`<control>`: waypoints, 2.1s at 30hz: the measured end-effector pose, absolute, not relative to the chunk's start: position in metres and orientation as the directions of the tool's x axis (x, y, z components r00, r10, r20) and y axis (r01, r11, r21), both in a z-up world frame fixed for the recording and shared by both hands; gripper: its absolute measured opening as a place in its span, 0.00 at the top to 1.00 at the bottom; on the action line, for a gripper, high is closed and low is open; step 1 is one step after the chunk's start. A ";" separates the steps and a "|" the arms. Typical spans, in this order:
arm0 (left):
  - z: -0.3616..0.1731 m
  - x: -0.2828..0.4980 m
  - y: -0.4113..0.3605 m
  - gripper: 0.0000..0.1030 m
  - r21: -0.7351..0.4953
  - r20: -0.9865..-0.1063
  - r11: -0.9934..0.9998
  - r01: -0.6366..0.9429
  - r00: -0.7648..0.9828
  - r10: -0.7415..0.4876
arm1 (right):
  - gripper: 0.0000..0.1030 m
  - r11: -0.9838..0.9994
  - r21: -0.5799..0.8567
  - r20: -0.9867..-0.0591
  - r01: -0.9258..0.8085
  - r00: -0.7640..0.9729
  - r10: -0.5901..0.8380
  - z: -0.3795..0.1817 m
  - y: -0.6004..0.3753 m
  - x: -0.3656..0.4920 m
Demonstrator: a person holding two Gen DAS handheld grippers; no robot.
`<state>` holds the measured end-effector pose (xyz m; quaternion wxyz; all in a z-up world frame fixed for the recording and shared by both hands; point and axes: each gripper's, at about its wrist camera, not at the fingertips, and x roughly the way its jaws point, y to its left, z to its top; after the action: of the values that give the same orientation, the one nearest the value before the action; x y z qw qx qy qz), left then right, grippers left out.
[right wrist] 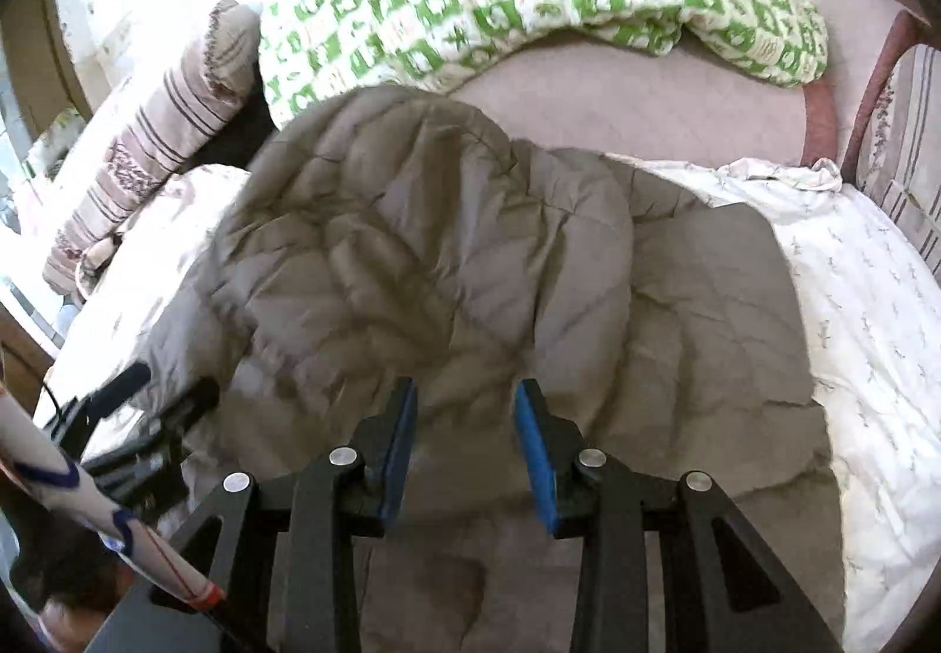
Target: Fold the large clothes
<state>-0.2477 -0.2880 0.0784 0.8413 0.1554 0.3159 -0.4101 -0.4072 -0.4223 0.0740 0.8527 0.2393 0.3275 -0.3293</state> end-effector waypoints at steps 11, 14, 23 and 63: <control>0.073 -0.267 -0.302 0.20 0.046 -0.646 0.542 0.839 0.438 -0.625 | 0.63 0.674 0.186 -0.757 0.715 0.541 -0.365 0.046 -0.424 -0.396; 0.062 -0.263 -0.308 0.20 0.050 -0.686 0.545 0.837 0.426 -0.590 | 0.61 0.666 0.190 -0.770 0.721 0.530 -0.355 0.036 -0.426 -0.394; 0.065 -0.264 -0.307 0.20 0.046 -0.682 0.550 0.834 0.429 -0.593 | 0.56 0.660 0.175 -0.771 0.730 0.519 -0.370 0.049 -0.411 -0.402; 0.028 -0.392 -0.096 0.18 0.112 -0.788 0.604 0.789 0.441 -0.429 | 0.39 0.680 0.058 -0.817 0.731 0.426 -0.389 0.013 -0.221 -0.526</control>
<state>-0.3916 -0.0957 0.0282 0.8140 0.2405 0.3737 -0.3741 -0.5261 -0.2212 0.0126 0.8186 0.2074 0.4123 -0.3419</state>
